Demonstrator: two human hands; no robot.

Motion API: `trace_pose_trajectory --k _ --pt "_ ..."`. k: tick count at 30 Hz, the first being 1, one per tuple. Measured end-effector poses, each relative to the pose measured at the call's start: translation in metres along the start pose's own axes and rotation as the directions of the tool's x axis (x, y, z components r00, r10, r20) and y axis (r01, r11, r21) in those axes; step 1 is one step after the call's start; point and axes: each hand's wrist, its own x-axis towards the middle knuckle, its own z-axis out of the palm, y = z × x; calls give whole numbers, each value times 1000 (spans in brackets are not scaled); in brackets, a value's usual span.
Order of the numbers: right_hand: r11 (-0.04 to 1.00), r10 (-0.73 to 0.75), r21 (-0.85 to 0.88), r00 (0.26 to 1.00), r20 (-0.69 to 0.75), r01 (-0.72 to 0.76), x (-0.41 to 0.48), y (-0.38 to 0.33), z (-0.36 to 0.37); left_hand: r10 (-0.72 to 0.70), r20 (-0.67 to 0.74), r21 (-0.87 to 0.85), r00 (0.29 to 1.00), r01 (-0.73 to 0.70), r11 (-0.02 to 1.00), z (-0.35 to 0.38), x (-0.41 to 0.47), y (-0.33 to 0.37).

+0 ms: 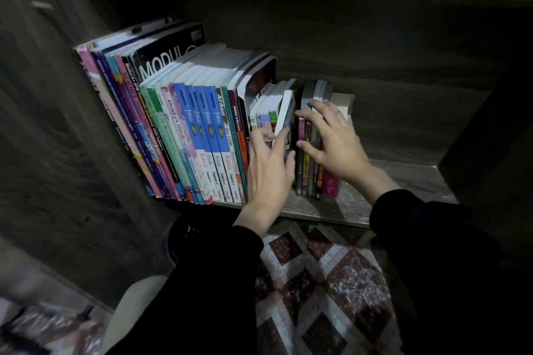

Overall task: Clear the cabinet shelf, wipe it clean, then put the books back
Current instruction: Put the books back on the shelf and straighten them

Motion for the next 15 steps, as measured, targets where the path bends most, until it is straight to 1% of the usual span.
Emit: trace_pose_trajectory --k 4,6,8,12,15 --pt "1000 11 -7 1000 24 -11 2 -2 1 -139 29 -190 990 142 971 1 7 10" --pt "1000 17 -9 999 32 -17 2 -3 1 -186 47 -239 981 192 952 -2 8 12" --pt "1000 22 -3 998 53 -22 4 -5 1 -208 76 -224 975 220 950 -8 7 13" --pt "999 40 4 994 104 -40 9 -15 0 -250 180 -50 951 263 963 -32 6 20" --pt "996 74 42 988 137 -80 9 -19 -3 -266 229 15 936 270 963 -61 11 31"
